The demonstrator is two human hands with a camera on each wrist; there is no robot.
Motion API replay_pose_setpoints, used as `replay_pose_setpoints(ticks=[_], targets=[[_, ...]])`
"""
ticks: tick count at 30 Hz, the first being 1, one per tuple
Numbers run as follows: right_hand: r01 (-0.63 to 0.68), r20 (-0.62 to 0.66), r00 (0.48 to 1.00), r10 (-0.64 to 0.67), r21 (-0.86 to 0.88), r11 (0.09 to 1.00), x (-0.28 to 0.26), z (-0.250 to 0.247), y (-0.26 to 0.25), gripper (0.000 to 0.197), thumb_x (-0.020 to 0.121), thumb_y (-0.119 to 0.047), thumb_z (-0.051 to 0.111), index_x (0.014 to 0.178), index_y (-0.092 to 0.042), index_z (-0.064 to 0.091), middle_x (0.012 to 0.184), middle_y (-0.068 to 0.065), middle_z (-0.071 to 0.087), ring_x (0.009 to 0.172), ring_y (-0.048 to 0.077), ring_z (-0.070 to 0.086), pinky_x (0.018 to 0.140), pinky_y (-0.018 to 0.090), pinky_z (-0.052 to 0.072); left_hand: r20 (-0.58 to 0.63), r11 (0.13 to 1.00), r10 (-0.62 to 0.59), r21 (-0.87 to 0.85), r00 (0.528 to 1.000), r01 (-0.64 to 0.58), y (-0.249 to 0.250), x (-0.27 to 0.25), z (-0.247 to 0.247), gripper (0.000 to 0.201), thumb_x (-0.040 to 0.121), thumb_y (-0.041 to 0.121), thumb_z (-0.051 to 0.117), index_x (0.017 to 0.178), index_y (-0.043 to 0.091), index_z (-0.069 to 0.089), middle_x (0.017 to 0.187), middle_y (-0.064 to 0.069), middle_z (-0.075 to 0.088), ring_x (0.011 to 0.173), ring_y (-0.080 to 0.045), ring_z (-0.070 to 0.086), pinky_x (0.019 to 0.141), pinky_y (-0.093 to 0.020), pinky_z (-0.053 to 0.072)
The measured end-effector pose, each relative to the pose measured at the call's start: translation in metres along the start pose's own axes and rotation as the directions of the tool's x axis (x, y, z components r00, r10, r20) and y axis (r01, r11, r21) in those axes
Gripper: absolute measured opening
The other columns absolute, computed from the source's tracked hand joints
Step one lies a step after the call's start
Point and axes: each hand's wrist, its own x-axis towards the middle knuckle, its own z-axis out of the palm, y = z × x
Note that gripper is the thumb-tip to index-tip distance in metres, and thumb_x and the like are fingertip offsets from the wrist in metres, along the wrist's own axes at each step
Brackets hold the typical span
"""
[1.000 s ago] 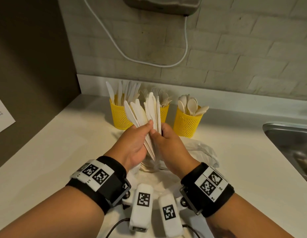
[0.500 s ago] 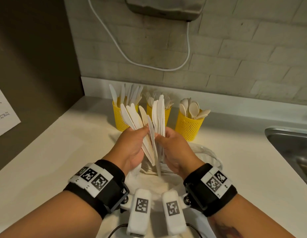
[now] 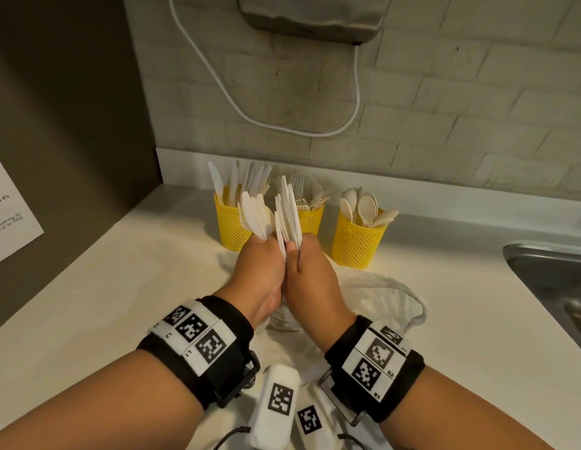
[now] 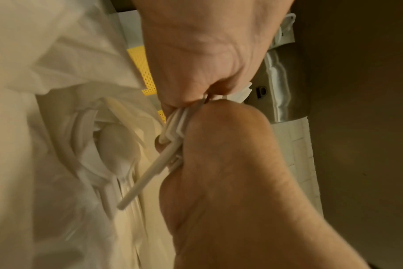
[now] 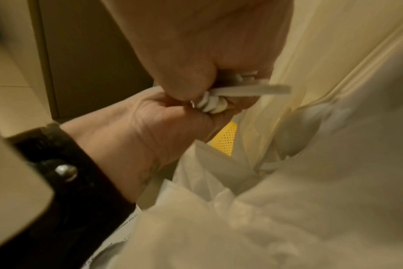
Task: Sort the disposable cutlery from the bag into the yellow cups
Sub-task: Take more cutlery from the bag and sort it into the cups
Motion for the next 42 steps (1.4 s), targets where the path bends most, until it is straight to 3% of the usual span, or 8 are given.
replay_pose_setpoints(ticks=[6, 9, 12, 16, 20, 30, 38, 42], targets=[[0.062, -0.005, 0.998, -0.062, 0.01, 0.998, 0.0, -0.005, -0.007, 0.036, 0.1, -0.048, 0.035, 0.095, -0.014, 0.046, 0.071, -0.006, 0.053, 0.063, 0.012, 0.052, 0.052, 0.027, 0.032, 0.013, 1.0, -0.003, -0.011, 1.0, 0.003, 0.005, 0.0, 0.001, 0.03, 0.1, 0.011, 0.04, 0.105, 0.015, 0.069, 0.085, -0.007, 0.074, 0.085, -0.022, 0.072, 0.078, -0.035, 0.058], [0.148, 0.036, 0.989, -0.146, -0.063, 0.987, 0.004, -0.012, -0.006, 0.034, 0.1, -0.043, 0.041, 0.101, -0.011, 0.051, 0.078, 0.001, 0.059, 0.069, 0.019, 0.056, 0.057, 0.035, 0.041, 0.09, 0.993, -0.054, -0.099, 0.994, 0.063, 0.01, 0.0, -0.003, 0.036, 0.096, -0.001, 0.035, 0.1, 0.011, 0.069, 0.064, -0.007, 0.066, 0.058, -0.016, 0.068, 0.058, -0.026, 0.055], [0.187, -0.001, 0.982, -0.188, -0.096, 0.978, 0.005, -0.015, -0.003, 0.028, 0.1, -0.037, 0.044, 0.107, -0.012, 0.055, 0.082, -0.002, 0.059, 0.071, 0.018, 0.058, 0.059, 0.035, 0.045, 0.175, 0.977, -0.077, -0.181, 0.982, 0.109, 0.018, -0.004, -0.009, 0.027, 0.101, 0.003, 0.041, 0.102, 0.01, 0.068, 0.075, -0.012, 0.07, 0.054, -0.015, 0.068, 0.049, -0.022, 0.054], [-0.032, -0.126, 0.989, 0.079, 0.339, 0.94, 0.019, -0.024, 0.0, 0.017, 0.103, -0.031, 0.041, 0.095, -0.019, 0.051, 0.068, 0.0, 0.055, 0.053, 0.016, 0.054, 0.047, 0.036, 0.049, 0.246, 0.995, -0.027, -0.09, 0.969, 0.05, 0.016, 0.0, -0.016, 0.026, 0.104, 0.024, 0.046, 0.091, 0.009, 0.063, 0.099, -0.011, 0.076, 0.093, -0.023, 0.074, 0.073, -0.038, 0.06], [-0.28, 0.052, 0.943, 0.328, 0.657, 0.7, 0.031, -0.04, -0.011, 0.022, 0.101, -0.036, 0.048, 0.089, -0.017, 0.05, 0.06, 0.001, 0.045, 0.045, 0.013, 0.042, 0.043, 0.026, 0.037, 0.259, 1.0, -0.03, 0.001, 0.965, 0.031, 0.013, 0.003, -0.023, 0.028, 0.102, 0.032, 0.048, 0.088, 0.011, 0.062, 0.07, -0.005, 0.066, 0.063, -0.014, 0.068, 0.057, -0.027, 0.054], [-0.463, 0.423, 0.881, 0.211, 0.678, 0.572, 0.031, -0.049, -0.017, 0.011, 0.092, -0.02, 0.065, 0.091, -0.01, 0.059, 0.05, 0.004, 0.042, 0.041, 0.013, 0.042, 0.039, 0.019, 0.04, 0.401, 0.981, 0.051, 0.154, 0.915, -0.122, 0.006, 0.0, -0.027, 0.031, 0.099, 0.038, 0.051, 0.119, 0.018, 0.061, 0.071, -0.009, 0.062, 0.052, -0.013, 0.051, 0.048, -0.024, 0.039], [-0.444, 0.395, 0.892, 0.222, 0.666, 0.6, 0.032, -0.048, -0.019, 0.009, 0.09, -0.007, 0.064, 0.094, 0.0, 0.059, 0.053, 0.012, 0.045, 0.035, 0.017, 0.043, 0.037, 0.021, 0.04, 0.465, 0.917, 0.047, 0.33, 0.884, -0.223, 0.014, 0.001, -0.029, 0.018, 0.098, 0.013, 0.057, 0.115, 0.017, 0.06, 0.073, -0.007, 0.069, 0.06, -0.014, 0.062, 0.054, -0.026, 0.05], [-0.402, 0.251, 0.912, 0.323, 0.697, 0.593, 0.04, -0.04, -0.015, 0.008, 0.091, -0.014, 0.059, 0.084, -0.01, 0.057, 0.063, 0.009, 0.049, 0.047, 0.02, 0.045, 0.047, 0.031, 0.043, 0.391, 0.976, 0.084, 0.155, 0.917, -0.155, 0.012, -0.003, -0.027, 0.02, 0.101, 0.023, 0.051, 0.118, 0.014, 0.058, 0.081, -0.014, 0.072, 0.073, -0.025, 0.071, 0.067, -0.035, 0.058]])
